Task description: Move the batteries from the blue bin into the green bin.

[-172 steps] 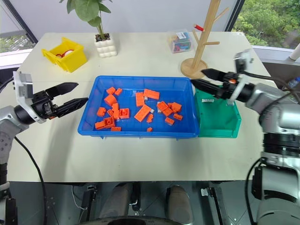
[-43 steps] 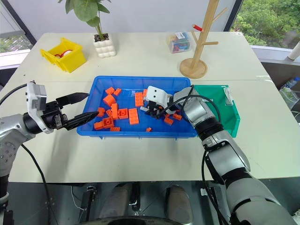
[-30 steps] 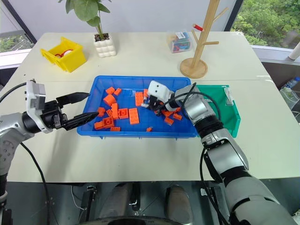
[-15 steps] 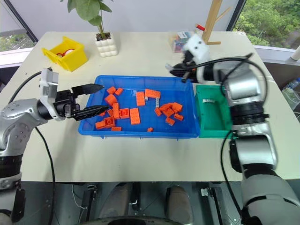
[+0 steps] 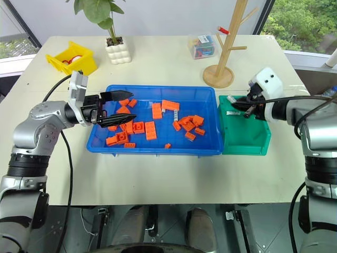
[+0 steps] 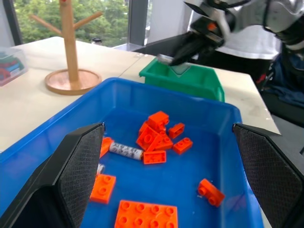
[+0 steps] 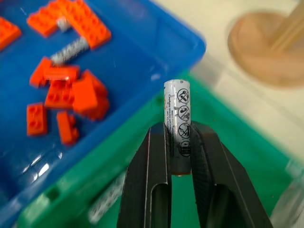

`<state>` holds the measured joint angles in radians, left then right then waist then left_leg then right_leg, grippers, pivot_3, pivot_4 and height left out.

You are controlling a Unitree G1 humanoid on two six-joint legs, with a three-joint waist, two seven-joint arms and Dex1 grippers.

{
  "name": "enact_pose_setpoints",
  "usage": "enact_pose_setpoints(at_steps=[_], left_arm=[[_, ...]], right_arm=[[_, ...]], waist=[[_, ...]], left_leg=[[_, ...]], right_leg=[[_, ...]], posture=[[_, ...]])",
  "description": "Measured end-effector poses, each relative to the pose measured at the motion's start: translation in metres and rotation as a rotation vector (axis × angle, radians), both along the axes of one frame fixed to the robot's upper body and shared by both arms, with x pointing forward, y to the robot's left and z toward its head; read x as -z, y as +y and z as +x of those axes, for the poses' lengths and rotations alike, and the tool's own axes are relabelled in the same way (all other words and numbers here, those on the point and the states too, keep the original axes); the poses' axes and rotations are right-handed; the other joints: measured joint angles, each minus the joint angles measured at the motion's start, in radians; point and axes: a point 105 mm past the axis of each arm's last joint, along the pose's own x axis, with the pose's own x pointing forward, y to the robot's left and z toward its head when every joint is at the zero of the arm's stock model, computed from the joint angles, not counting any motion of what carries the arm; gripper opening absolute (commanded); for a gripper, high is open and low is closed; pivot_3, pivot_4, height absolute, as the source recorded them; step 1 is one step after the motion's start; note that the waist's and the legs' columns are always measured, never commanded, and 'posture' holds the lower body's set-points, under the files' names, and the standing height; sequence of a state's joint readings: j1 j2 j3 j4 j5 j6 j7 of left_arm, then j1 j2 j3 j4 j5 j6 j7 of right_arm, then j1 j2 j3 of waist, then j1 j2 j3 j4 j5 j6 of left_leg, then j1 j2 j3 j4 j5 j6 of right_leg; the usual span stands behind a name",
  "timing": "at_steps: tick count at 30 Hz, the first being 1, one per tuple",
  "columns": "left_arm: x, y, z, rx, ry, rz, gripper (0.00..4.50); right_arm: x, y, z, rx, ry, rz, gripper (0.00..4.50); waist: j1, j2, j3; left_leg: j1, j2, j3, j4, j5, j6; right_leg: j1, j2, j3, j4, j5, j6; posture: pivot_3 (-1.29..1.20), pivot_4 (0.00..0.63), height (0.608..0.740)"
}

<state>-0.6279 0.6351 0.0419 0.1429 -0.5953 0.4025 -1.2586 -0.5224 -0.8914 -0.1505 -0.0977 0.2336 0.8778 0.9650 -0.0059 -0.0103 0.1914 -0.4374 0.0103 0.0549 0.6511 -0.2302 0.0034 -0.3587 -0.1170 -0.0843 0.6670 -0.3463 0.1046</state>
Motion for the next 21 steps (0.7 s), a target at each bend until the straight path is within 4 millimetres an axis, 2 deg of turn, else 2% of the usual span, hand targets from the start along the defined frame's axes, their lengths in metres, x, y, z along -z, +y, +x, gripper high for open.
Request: enact_pose_setpoints(at_steps=[3,8,12,17,21], left_arm=[[0.001,0.0,0.002,-0.002,-0.002,0.002,4.5],[0.0,0.003,0.002,-0.011,-0.013,0.01,4.5],[-0.004,0.008,0.002,-0.03,-0.024,0.021,4.5],[0.0,0.013,0.0,-0.048,-0.006,0.029,4.5],[-0.001,0.021,0.002,-0.092,-0.008,0.022,4.5]], right_arm=[[0.018,-0.008,-0.006,0.032,0.043,-0.011,0.07],[0.027,-0.032,-0.006,0.105,0.04,-0.063,2.56],[0.024,-0.033,-0.005,0.1,0.02,-0.072,4.44],[0.007,-0.035,0.006,0.122,-0.053,-0.104,4.44],[-0.026,-0.019,0.021,0.104,-0.173,-0.104,4.44]], waist=[[0.001,0.0,0.0],[-0.002,0.0,0.0],[-0.003,0.0,0.0],[-0.004,0.0,0.0],[-0.006,0.0,0.0]], left_leg=[[0.0,0.0,0.0,0.0,0.0,0.0],[0.0,0.0,0.0,0.0,0.0,0.0],[0.0,0.0,0.0,0.0,0.0,0.0],[0.0,0.0,0.0,0.0,0.0,0.0],[0.0,0.0,-0.001,0.0,0.0,0.0]], right_leg=[[0.0,0.0,0.0,0.0,0.0,0.0],[0.0,0.0,0.0,0.0,0.0,0.0],[0.0,0.0,0.0,0.0,0.0,0.0],[0.0,0.0,0.0,0.0,0.0,0.0],[0.0,0.0,0.0,0.0,0.0,0.0]], posture=[[0.0,0.15,0.739],[0.0,0.15,0.739],[0.0,0.15,0.739],[0.0,0.15,0.739],[0.0,0.15,0.739]])
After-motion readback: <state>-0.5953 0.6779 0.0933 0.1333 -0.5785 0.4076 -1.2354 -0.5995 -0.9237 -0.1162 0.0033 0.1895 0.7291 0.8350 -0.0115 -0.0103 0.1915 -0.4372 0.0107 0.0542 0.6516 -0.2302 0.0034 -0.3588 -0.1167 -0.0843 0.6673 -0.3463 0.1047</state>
